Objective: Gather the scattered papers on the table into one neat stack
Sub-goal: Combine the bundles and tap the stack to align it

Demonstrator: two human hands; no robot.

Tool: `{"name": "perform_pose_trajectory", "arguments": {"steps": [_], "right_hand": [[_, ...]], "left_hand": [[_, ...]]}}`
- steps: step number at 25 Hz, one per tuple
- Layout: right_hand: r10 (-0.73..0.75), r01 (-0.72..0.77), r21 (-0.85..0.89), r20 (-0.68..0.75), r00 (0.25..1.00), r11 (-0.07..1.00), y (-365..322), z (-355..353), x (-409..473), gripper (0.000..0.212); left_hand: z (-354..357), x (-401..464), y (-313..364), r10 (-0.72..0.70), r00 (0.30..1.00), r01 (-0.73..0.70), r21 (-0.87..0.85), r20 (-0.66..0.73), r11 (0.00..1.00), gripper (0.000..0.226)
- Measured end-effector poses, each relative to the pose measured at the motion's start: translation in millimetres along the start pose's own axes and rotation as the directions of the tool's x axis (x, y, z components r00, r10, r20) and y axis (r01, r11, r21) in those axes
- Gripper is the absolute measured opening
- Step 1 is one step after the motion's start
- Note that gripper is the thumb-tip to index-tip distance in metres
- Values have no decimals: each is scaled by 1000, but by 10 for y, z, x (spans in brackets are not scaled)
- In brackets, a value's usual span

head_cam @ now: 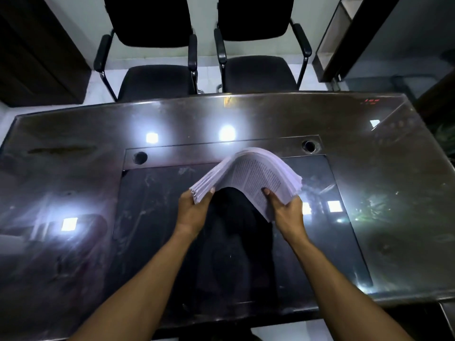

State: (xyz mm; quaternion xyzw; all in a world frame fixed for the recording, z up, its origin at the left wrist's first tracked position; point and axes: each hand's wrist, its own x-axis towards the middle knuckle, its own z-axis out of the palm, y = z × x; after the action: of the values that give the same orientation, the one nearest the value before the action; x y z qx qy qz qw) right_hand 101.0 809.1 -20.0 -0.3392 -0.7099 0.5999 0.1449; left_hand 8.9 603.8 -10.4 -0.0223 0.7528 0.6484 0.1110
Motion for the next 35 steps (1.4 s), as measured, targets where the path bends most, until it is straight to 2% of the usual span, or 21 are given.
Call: {"name": "perform_pose_trajectory", "arguments": {"steps": [2,4,5,7,8,10,12,14,16,17,19,21,26,27,29,31,33,35], "right_hand": [[-45,43,-68,-15,999,997,-79,48,12,27],[-89,88,-35,-38,995,996,-160,92,-32,13],[-82,82,7,-35,996,997,-163,95,-65,4],[-29,27,86,25,999,996,-103,76,-105,10],[-19,15,94,40,999,995,-60,50,-118,15],[2,-4,63,30,1000,998,0,6,-101,15],[24,-24,2,5,1000,1000,-11,10,-55,9],[8,-8,-46,-7,1000,999,22,29,-20,32],[-16,15,-80,-4,1000,997,36,51,-30,44],[13,-14,-81,-6,1000,997,33,67,-40,42],[76,-76,-65,3,997,995,57,64,-74,25],[80,-79,-91,10,997,993,59,41,-107,13],[-10,31,-335,66,998,942,-43,9,-16,47],[-29,58,-354,87,996,933,-78,-18,37,46],[-9,62,-362,147,989,930,-204,-103,160,33],[77,-30,-196,238,968,980,-317,-237,261,11],[128,-169,90,343,930,982,-417,-334,254,23],[123,-231,289,347,930,929,-486,-332,188,32]], "left_hand": [[93,28,94,-28,995,28,0,-98,1000,23],[162,6,151,-32,989,25,-48,-145,999,25],[163,-9,125,-15,991,8,-48,-131,999,20],[111,-36,27,-28,997,27,-16,-67,1000,8],[61,-54,2,-61,997,61,1,-39,998,10],[-25,-18,-27,-92,995,93,46,-22,995,28],[-46,74,-58,-84,996,86,90,-30,992,30],[-37,103,-40,-52,997,57,100,-54,993,20],[-20,79,-43,-61,996,66,88,-57,994,20],[-15,68,-72,-78,995,82,72,-58,994,22],[-24,12,-169,-110,993,112,43,-39,993,29],[-50,8,-216,-119,992,120,13,-32,993,29],[-45,262,-112,-183,982,187,106,-48,977,12],[-62,343,-56,-204,979,205,152,-23,967,11],[-148,527,79,-225,972,200,252,73,947,27],[-318,685,294,-215,961,165,265,176,950,29],[-539,787,487,-244,940,213,148,238,966,19],[-722,815,578,-314,903,364,-135,292,922,18]]}}
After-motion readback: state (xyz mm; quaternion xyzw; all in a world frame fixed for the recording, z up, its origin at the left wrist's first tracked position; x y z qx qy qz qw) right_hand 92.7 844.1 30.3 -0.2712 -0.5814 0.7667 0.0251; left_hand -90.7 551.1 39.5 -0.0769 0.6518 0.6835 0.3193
